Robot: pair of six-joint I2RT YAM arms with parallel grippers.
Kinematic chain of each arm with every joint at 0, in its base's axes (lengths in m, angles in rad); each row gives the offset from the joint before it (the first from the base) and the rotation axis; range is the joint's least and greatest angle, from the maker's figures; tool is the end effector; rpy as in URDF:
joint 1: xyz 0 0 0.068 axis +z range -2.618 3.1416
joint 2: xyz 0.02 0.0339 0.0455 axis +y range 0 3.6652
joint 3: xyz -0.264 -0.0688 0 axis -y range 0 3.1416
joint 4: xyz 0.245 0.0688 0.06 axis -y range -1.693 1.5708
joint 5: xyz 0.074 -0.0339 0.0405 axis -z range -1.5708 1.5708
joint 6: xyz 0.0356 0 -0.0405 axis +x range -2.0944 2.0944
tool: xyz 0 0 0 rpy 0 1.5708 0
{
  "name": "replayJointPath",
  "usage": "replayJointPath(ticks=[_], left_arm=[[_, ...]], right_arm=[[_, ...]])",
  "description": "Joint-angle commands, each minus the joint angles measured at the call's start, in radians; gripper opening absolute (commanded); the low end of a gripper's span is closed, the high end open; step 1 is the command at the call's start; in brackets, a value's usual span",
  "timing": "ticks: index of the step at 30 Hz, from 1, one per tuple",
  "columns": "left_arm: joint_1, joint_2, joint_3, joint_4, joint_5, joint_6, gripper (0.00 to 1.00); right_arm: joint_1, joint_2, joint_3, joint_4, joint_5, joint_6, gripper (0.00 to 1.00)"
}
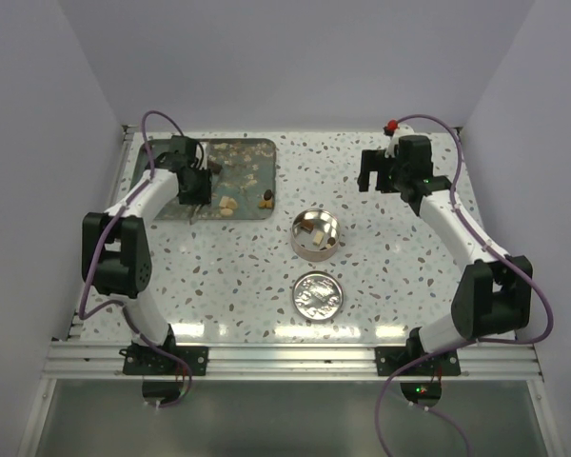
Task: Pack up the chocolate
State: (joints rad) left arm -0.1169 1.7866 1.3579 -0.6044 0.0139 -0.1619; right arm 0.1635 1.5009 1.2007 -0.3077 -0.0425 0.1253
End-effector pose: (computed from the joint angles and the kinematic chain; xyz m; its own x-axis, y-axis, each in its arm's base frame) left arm 0.3778 -0.0449 0.2300 -0.8618 -0.0611 -0.5035 -0.0154 0.9954 -0.0943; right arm 0.3385 0.0574 0.2991 -0.5837 0.0302 -0.8114 -0.1251 0.9840 0.1267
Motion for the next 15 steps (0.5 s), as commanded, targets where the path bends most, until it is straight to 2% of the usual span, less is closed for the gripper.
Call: replayJointPath(ticks=[1, 15], left_arm=[[0.010, 0.020, 0.052, 0.064, 0.024, 0.022, 0.45], [0.010, 0.083, 0.142, 0.041, 0.003, 0.038, 0.45]], right_arm=[[0.001, 0.009, 0.051, 0.007, 0.015, -0.012, 0.98], [0.001, 0.015, 0.066, 0.002, 0.026, -0.013, 0.98]])
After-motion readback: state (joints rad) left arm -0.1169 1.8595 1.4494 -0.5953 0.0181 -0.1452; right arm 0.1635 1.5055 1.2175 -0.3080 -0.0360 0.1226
